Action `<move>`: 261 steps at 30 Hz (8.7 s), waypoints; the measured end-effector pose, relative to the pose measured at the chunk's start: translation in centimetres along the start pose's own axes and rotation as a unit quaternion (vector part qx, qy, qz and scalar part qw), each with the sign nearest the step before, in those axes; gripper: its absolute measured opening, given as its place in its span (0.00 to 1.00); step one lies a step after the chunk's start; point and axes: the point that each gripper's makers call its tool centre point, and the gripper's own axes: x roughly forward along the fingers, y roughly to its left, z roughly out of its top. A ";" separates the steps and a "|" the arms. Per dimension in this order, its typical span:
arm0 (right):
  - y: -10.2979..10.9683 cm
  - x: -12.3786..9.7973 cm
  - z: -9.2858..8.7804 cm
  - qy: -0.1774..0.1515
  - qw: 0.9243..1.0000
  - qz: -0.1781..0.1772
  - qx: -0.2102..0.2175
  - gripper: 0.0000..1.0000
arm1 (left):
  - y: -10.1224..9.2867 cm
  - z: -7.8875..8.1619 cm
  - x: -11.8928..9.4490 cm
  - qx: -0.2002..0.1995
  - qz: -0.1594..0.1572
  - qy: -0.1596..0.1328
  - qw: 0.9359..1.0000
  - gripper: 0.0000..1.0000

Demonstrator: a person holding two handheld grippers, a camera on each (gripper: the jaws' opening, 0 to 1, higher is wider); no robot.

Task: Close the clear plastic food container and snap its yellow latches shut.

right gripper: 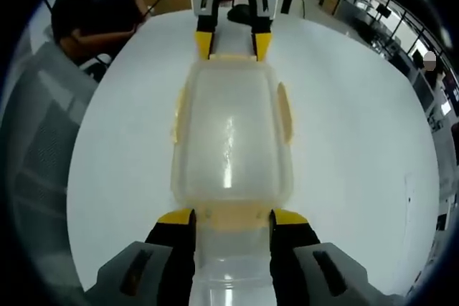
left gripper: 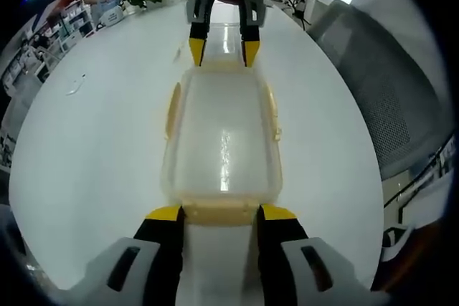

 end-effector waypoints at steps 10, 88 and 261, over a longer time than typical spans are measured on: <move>-0.1 0.1 -0.1 0.007 1.000 0.004 0.001 0.39 | -0.3 0.0 0.1 -0.005 0.006 0.025 1.000 0.40; 0.3 -10.9 -3.2 -0.040 0.999 -0.020 0.006 0.38 | -0.5 10.5 -4.8 0.022 0.051 0.029 0.998 0.39; -2.8 -15.7 -16.9 -0.067 0.990 -0.050 0.113 0.48 | 3.4 23.0 1.5 -0.059 0.112 -0.062 0.990 0.51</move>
